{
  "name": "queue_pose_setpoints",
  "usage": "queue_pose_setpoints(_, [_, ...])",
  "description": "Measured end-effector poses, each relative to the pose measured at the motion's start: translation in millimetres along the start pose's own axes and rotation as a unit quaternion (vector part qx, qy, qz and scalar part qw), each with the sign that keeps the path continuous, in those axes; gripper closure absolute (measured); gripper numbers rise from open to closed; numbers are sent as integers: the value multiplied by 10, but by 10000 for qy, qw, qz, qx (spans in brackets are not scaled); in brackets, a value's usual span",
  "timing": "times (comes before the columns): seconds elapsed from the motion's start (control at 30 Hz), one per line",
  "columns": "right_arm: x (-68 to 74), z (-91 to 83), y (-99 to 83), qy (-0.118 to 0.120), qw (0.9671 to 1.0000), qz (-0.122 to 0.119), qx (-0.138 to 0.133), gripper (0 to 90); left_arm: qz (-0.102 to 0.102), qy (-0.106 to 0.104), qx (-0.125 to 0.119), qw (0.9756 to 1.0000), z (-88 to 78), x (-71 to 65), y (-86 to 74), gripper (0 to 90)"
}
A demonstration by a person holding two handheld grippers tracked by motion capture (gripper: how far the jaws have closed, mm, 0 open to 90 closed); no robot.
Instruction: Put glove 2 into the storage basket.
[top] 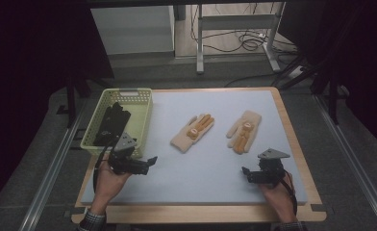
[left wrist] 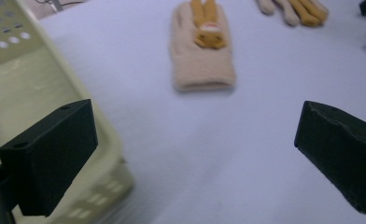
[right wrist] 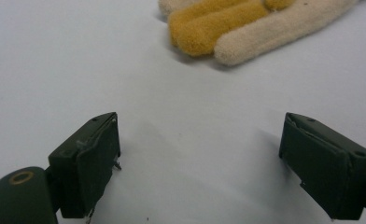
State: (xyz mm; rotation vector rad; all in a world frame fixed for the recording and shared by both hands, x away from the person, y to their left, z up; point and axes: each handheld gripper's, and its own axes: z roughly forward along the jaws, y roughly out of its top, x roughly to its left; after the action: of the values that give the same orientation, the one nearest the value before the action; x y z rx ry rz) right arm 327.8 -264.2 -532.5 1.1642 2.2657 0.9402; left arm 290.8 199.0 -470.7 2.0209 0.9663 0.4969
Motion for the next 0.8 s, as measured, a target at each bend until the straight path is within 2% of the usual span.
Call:
queue_pose_setpoints(0.13, [3, 0, 0, 16, 10000, -6, -2, 121, 89, -26, 51, 9999, 67, -101, -93, 0])
queue_pose_setpoints(0.17, [4, 1, 0, 15, 10000, -6, -2, 121, 125, -51, 92, 9999, 125, -161, -170, 0])
queue_pose_setpoints(0.33, [4, 1, 0, 15, 10000, -7, -1, 121, 47, -122, 157, 9998, 261, -215, -328, 5])
queue_pose_setpoints(0.5, [3, 1, 0, 18, 10000, -18, -1, 121, 31, -58, 372, 9993, 392, -224, -472, 4])
queue_pose_setpoints(0.6, [4, 2, 1, 22, 10000, -9, 0, 120, -34, -34, 633, 9980, 459, -197, -549, 5])
queue_pose_setpoints(0.67, [4, 2, 1, 22, 10000, -9, 3, 121, 13, 97, 780, 9969, 492, -185, -588, 6])
queue_pose_setpoints(0.7, [4, 3, 1, 23, 10000, -9, 2, 121, -5, 96, 859, 9963, 515, -177, -609, 8])
queue_pose_setpoints(0.73, [4, 3, 1, 22, 10000, -10, 1, 120, -167, -50, 846, 9963, 530, -146, -625, 3])
queue_pose_setpoints(0.77, [4, 3, 0, 23, 10000, -7, 1, 120, -260, -82, 867, 9959, 532, -130, -625, 13])
queue_pose_setpoints(0.8, [3, 3, 0, 23, 10000, -9, 4, 121, -271, -105, 861, 9959, 532, -120, -625, 14])
